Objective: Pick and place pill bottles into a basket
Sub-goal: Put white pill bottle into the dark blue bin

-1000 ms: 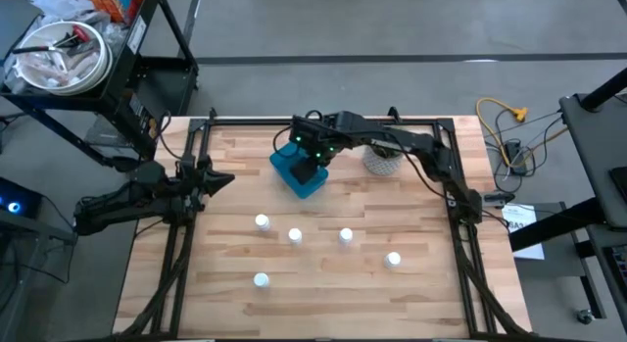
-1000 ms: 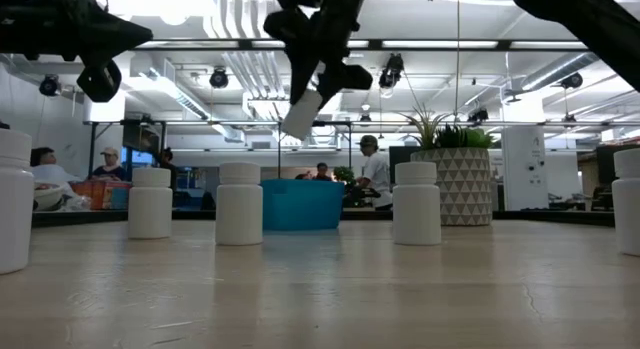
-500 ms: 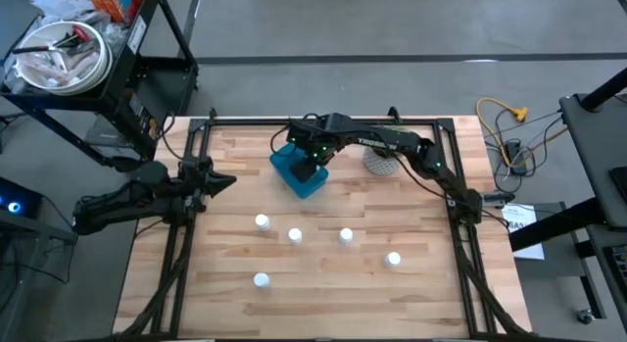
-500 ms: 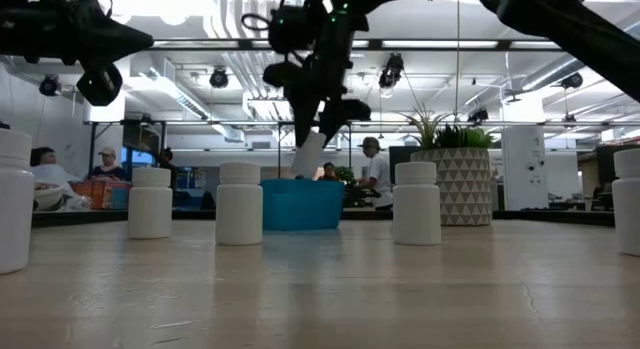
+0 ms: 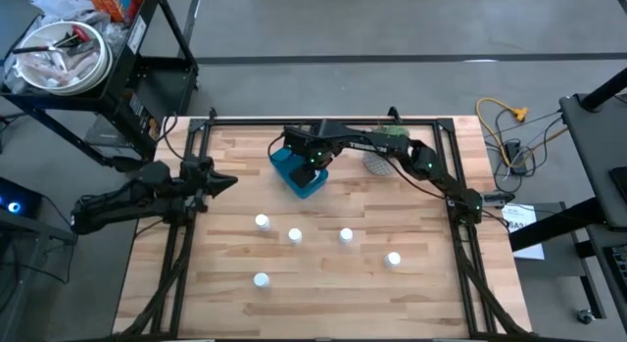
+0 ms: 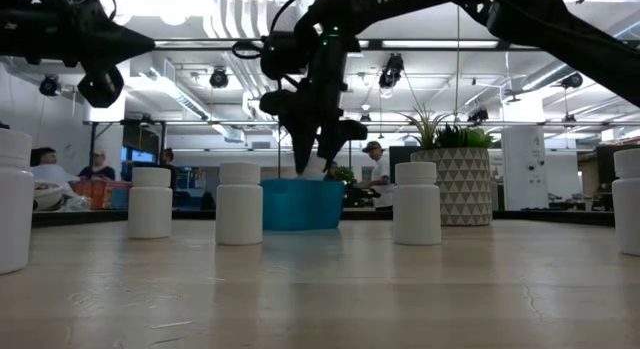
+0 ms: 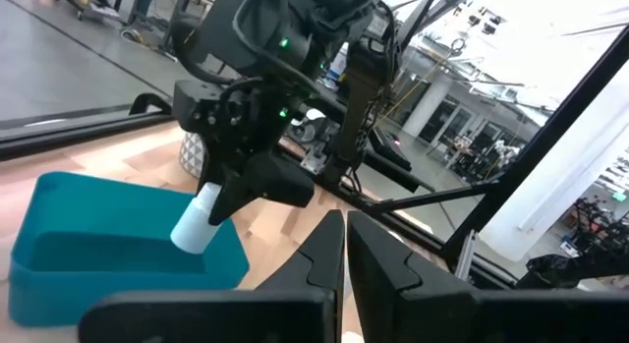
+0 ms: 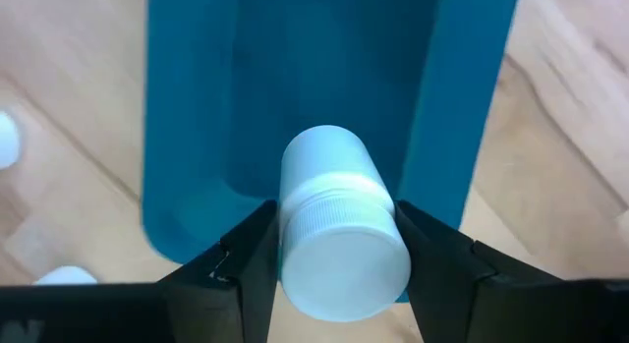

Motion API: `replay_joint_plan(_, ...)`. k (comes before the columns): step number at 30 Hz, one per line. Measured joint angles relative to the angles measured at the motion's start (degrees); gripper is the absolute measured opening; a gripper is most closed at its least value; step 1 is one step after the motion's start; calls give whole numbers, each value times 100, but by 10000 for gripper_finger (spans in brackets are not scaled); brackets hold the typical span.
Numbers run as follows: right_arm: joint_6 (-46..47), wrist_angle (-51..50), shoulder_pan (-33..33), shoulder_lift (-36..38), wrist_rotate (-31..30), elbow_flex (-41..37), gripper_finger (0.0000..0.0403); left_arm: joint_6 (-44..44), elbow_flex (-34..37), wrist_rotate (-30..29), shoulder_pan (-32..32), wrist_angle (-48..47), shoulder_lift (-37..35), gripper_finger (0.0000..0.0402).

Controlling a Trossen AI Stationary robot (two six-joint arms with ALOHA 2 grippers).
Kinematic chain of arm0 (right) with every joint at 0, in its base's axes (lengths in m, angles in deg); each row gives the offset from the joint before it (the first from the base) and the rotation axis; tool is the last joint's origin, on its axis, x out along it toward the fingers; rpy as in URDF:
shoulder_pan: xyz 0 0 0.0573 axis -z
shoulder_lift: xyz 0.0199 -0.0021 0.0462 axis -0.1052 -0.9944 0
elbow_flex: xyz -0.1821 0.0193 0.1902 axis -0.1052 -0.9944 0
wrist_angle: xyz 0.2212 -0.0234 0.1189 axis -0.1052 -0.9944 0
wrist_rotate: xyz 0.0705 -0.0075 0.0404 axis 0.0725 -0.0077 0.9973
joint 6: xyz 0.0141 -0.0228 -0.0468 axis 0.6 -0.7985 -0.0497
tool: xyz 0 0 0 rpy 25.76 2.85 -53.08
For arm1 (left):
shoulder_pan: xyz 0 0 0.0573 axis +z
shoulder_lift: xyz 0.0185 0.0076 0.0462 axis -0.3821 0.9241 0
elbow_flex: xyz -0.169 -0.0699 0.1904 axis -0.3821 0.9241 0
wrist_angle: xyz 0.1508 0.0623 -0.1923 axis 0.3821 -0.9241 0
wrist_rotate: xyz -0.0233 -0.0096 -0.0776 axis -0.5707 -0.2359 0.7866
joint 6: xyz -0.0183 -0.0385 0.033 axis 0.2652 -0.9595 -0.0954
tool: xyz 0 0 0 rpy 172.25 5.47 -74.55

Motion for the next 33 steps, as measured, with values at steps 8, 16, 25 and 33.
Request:
replay_joint_plan(8, -82, -4, 33, -2, -67, -39, 166, 0, 0, 2, 0, -2, 234, 0)
replay_joint_plan(16, -202, 9, 44, -2, -164, -126, 166, 0, 0, 2, 0, -4, 488, 0)
replay_joint_plan(25, -283, 58, 39, -2, -109, -298, 166, 0, 0, 14, 0, -1, 590, 0)
replay_joint_plan(33, -356, 61, 39, -2, -111, -302, 180, 0, 0, 93, 0, -2, 588, 0)
